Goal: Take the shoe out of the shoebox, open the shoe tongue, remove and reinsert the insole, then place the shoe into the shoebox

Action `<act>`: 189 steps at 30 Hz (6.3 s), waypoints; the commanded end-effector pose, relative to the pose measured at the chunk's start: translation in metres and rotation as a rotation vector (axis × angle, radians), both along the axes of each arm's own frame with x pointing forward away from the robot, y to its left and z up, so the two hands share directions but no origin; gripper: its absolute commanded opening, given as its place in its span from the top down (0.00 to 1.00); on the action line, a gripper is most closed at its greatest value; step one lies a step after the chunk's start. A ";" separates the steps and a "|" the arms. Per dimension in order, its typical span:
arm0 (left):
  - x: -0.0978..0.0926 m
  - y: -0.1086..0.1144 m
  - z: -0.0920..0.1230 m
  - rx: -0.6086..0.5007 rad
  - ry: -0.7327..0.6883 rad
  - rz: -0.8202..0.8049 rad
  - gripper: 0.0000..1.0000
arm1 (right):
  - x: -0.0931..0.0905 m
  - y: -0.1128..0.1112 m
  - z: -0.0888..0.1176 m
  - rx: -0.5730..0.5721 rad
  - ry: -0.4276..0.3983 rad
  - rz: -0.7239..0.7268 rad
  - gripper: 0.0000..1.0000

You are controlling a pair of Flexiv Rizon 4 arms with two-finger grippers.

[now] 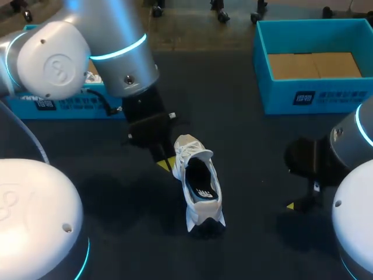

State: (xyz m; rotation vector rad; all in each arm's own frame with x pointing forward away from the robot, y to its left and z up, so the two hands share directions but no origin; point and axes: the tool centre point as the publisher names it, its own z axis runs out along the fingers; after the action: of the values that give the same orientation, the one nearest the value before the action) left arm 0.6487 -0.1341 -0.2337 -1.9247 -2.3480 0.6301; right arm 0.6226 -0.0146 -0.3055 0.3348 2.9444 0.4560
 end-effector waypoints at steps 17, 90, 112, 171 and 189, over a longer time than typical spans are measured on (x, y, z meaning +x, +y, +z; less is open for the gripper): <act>-0.014 -0.022 -0.024 0.040 0.052 -0.128 1.00 | -0.002 -0.001 0.001 0.002 -0.002 0.000 0.00; -0.016 -0.060 -0.116 0.216 -0.016 -0.135 1.00 | -0.002 -0.001 0.001 0.002 -0.002 0.000 0.00; -0.014 -0.072 -0.117 0.171 -0.076 -0.075 1.00 | -0.002 -0.001 0.001 0.002 -0.002 0.000 0.00; 0.007 -0.097 -0.163 -0.069 -0.150 -0.038 1.00 | -0.002 -0.001 0.001 0.002 -0.002 0.000 0.00; 0.008 -0.088 -0.150 0.131 -0.211 -0.070 1.00 | -0.002 -0.001 0.001 0.002 -0.002 0.000 0.00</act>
State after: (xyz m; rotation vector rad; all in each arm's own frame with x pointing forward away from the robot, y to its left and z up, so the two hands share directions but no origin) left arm 0.6587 -0.2187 -0.3886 -2.1088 -2.3717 0.3381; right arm 0.6226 -0.0148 -0.3049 0.3349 2.9453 0.4572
